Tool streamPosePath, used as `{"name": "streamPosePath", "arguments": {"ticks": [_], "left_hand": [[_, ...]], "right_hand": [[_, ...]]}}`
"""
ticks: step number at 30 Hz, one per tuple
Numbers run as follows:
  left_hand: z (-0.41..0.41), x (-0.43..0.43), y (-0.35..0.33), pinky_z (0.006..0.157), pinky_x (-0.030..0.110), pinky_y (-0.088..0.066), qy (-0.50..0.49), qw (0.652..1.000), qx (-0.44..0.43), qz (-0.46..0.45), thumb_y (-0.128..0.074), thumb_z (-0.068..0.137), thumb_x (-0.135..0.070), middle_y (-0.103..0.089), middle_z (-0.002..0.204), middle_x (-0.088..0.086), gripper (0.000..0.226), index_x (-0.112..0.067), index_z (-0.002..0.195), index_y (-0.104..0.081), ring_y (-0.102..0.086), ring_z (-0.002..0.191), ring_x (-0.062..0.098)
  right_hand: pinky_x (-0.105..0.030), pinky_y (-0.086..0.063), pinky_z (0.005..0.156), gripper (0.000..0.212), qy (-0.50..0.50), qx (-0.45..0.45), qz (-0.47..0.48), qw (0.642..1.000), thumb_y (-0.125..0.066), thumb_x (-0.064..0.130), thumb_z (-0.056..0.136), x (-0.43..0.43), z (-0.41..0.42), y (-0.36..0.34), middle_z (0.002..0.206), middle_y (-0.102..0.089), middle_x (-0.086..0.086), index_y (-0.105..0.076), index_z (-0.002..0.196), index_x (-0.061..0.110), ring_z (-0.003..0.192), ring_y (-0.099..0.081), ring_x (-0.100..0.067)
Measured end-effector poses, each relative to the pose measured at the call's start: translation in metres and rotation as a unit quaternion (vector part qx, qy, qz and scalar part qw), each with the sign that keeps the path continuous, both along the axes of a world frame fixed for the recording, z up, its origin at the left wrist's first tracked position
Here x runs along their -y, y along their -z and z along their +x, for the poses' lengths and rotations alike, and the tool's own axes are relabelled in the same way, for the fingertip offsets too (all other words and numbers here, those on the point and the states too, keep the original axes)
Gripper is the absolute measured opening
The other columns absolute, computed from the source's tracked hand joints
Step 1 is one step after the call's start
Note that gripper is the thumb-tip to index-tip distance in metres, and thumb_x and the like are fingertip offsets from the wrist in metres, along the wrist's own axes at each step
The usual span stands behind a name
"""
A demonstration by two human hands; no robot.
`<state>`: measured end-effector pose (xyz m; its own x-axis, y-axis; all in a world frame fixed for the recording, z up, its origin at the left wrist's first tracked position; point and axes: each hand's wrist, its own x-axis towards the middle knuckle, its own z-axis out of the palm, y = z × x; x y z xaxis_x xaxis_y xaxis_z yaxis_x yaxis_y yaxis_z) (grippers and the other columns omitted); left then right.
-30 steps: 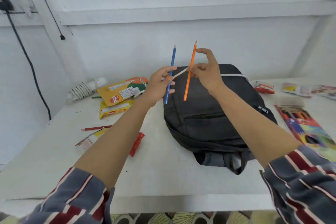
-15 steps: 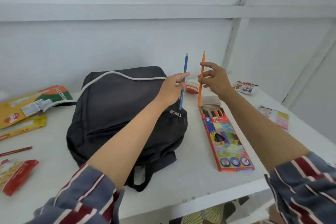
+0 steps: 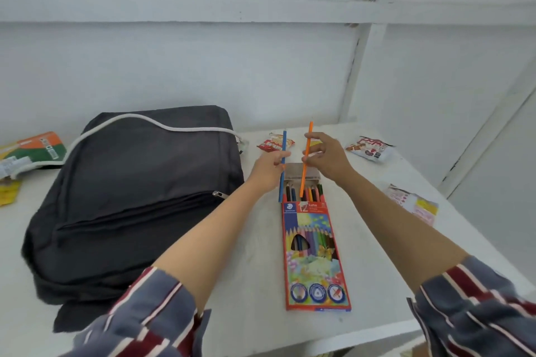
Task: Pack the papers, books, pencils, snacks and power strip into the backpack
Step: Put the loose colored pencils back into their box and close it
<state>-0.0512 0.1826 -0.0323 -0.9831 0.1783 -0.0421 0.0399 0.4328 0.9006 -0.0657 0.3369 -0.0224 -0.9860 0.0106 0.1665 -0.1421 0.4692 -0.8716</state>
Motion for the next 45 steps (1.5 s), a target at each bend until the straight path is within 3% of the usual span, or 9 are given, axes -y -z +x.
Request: {"name": "streamPosePath", "arguments": {"ticks": [7,10,14,19,24,32,38,45], "left_hand": [[-0.012,0.001,0.01,0.097,0.036,-0.045,-0.002,1.0,0.023,-0.016,-0.042,0.097,-0.002,-0.048,0.135,0.014,0.04,-0.014,0.135,-0.048,-0.046,0.125,0.029],[-0.013,0.0,0.011,0.101,0.039,-0.045,0.0,0.999,0.016,-0.028,-0.042,0.097,-0.002,-0.05,0.133,0.014,0.04,-0.014,0.134,-0.048,-0.047,0.123,0.028],[-0.014,0.0,0.013,0.103,0.042,-0.043,0.006,0.999,0.015,-0.033,-0.043,0.096,-0.002,-0.051,0.131,0.015,0.04,-0.014,0.134,-0.049,-0.048,0.122,0.028],[-0.015,0.0,0.015,0.101,0.041,-0.044,0.016,0.999,0.026,-0.025,-0.042,0.097,-0.002,-0.05,0.132,0.016,0.04,-0.014,0.135,-0.048,-0.048,0.123,0.029],[-0.015,0.0,0.017,0.103,0.044,-0.043,0.015,0.999,0.023,-0.027,-0.042,0.097,-0.002,-0.051,0.131,0.016,0.041,-0.014,0.135,-0.048,-0.048,0.122,0.03],[-0.016,0.001,0.017,0.101,0.044,-0.045,0.012,0.999,0.032,-0.031,-0.043,0.096,-0.003,-0.049,0.134,0.015,0.042,-0.015,0.137,-0.046,-0.048,0.123,0.03],[-0.018,0.003,0.019,0.101,0.042,-0.045,0.009,0.999,0.032,-0.023,-0.042,0.096,-0.002,-0.049,0.135,0.015,0.042,-0.015,0.136,-0.047,-0.048,0.123,0.028],[-0.019,0.001,0.02,0.1,0.041,-0.046,0.003,0.999,0.028,-0.017,-0.043,0.096,-0.003,-0.05,0.134,0.016,0.041,-0.014,0.136,-0.047,-0.049,0.122,0.028]], "right_hand": [[-0.021,-0.048,0.066,0.059,-0.06,0.029,0.122,0.99,-0.07,0.008,0.079,0.002,-0.007,0.016,0.103,-0.061,-0.014,-0.046,0.132,0.017,0.08,-0.058,-0.018],[-0.03,-0.047,0.084,0.066,-0.083,0.057,0.183,0.978,-0.072,0.015,0.079,0.003,-0.005,0.025,0.119,-0.057,-0.008,-0.042,0.137,0.02,0.1,-0.057,-0.02],[-0.039,-0.03,0.109,0.076,-0.108,0.076,0.239,0.962,-0.074,0.022,0.078,0.002,-0.002,0.029,0.147,-0.038,-0.006,-0.035,0.143,0.018,0.134,-0.035,-0.022],[-0.037,-0.022,0.113,0.089,-0.147,0.136,0.271,0.942,-0.073,0.025,0.079,0.0,0.002,0.028,0.156,-0.019,-0.004,-0.017,0.148,0.017,0.142,-0.02,-0.022],[-0.043,-0.018,0.117,0.085,-0.106,0.116,0.235,0.959,-0.065,0.035,0.085,0.002,-0.001,0.024,0.156,-0.016,-0.005,-0.013,0.149,0.018,0.143,-0.018,-0.022],[-0.04,-0.026,0.112,0.077,-0.118,0.139,0.302,0.936,-0.066,0.029,0.084,0.008,-0.009,0.027,0.154,-0.023,-0.007,-0.023,0.147,0.014,0.139,-0.025,-0.024],[-0.038,-0.039,0.101,0.071,-0.13,0.134,0.312,0.931,-0.073,0.029,0.077,0.008,-0.005,0.022,0.14,-0.039,-0.009,-0.039,0.137,0.014,0.125,-0.04,-0.024],[-0.042,-0.026,0.11,0.054,-0.14,0.123,0.323,0.928,-0.071,0.034,0.079,0.002,-0.001,0.02,0.154,-0.021,-0.005,-0.051,0.128,0.02,0.139,-0.023,-0.025]]}}
